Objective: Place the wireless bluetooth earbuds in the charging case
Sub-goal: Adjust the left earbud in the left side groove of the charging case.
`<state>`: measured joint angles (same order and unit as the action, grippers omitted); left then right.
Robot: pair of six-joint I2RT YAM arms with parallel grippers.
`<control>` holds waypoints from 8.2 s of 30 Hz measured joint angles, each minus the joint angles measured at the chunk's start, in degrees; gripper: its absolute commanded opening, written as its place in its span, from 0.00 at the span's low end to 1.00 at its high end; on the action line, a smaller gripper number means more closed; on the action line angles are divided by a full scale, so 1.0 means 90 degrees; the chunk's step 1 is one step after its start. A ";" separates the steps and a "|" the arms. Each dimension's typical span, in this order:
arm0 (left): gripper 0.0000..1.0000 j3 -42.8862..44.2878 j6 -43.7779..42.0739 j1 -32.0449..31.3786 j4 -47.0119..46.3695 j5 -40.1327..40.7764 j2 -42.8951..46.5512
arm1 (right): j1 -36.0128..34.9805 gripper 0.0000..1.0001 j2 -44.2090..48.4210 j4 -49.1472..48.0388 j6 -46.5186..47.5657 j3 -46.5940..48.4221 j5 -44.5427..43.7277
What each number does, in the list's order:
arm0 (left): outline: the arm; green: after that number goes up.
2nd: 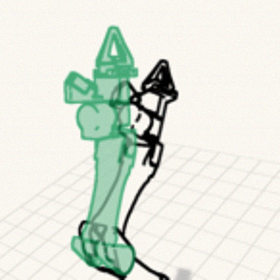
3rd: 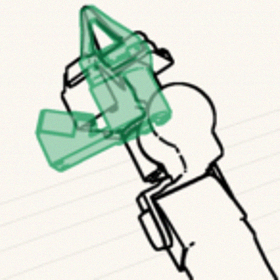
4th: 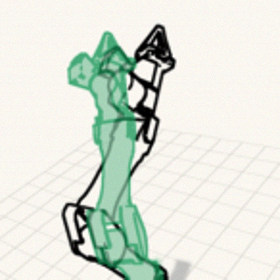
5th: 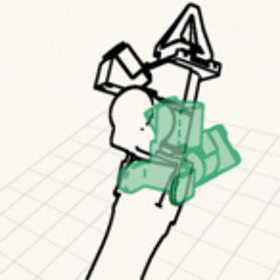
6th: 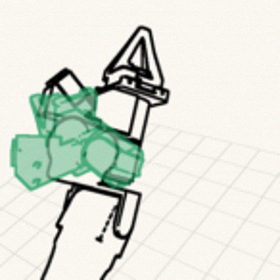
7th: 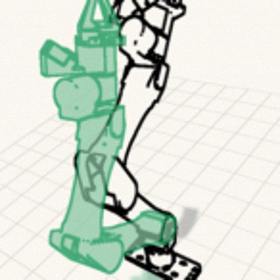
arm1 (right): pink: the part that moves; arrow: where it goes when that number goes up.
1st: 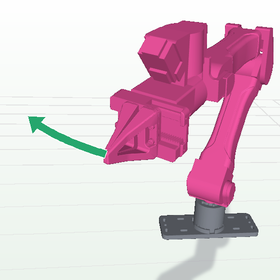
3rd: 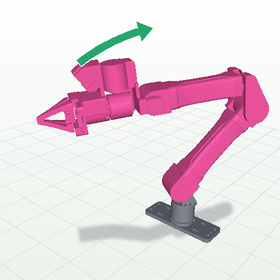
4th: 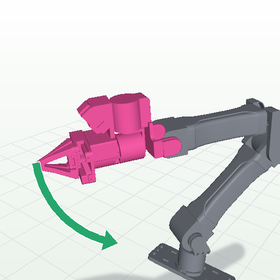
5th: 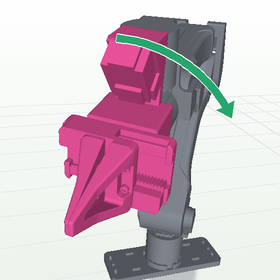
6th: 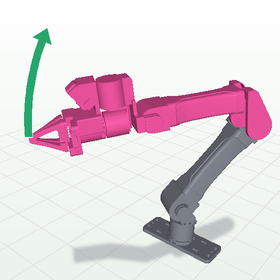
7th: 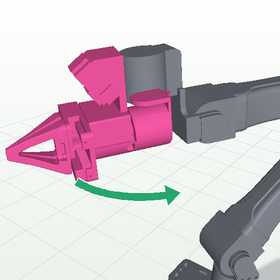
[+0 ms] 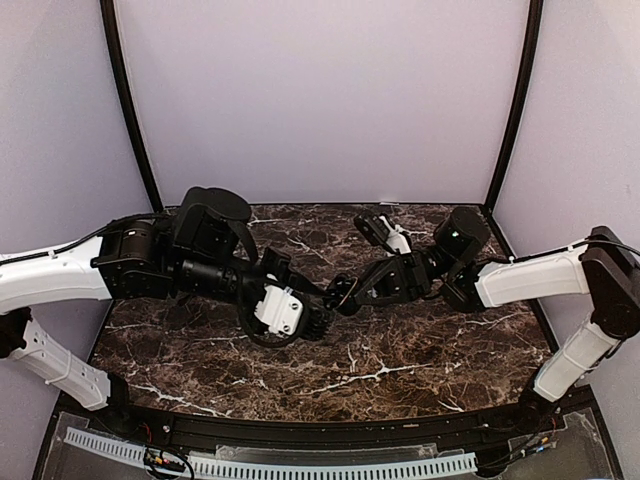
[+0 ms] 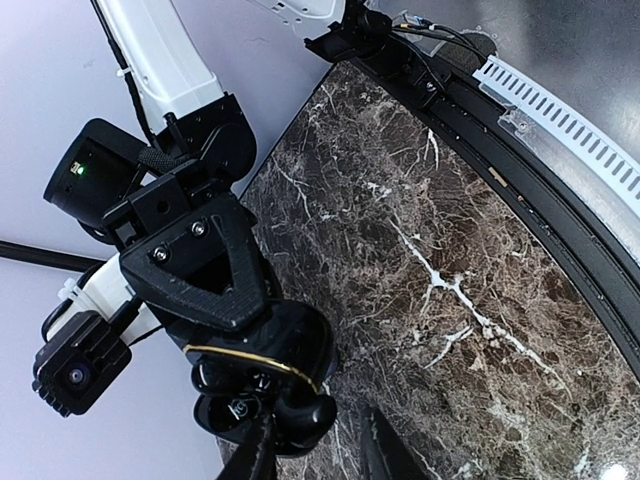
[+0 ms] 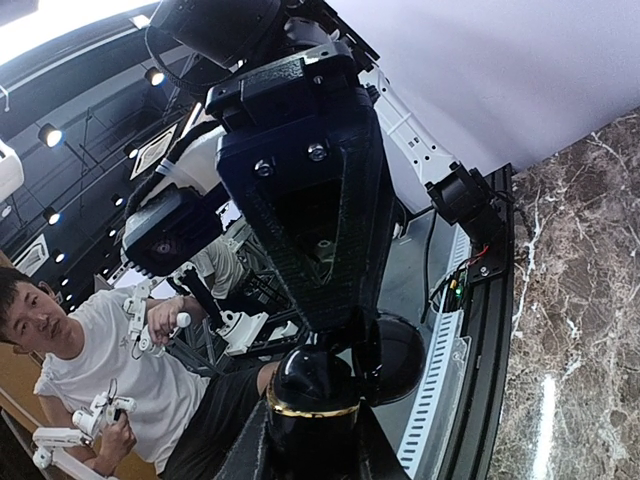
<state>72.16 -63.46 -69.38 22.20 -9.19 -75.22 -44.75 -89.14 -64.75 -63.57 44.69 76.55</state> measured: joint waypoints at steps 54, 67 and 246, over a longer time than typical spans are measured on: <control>0.30 0.0148 0.0461 -0.0029 -0.0022 -0.0177 -0.0192 | -0.0158 0.00 0.0291 0.2691 0.2499 0.0398 -0.0104; 0.31 0.0277 0.0525 -0.0029 0.0294 -0.0571 -0.0238 | -0.0328 0.00 0.0401 0.3852 0.3609 0.0583 -0.0107; 0.17 0.0595 0.0952 -0.0544 0.0498 0.0474 -0.0063 | -0.0352 0.00 0.1081 0.3264 0.2771 0.0274 -0.0503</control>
<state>77.52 -54.89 -74.28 26.68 -4.93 -75.79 -47.92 -79.42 -35.38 -38.63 47.16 72.03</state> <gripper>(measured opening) 0.169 0.186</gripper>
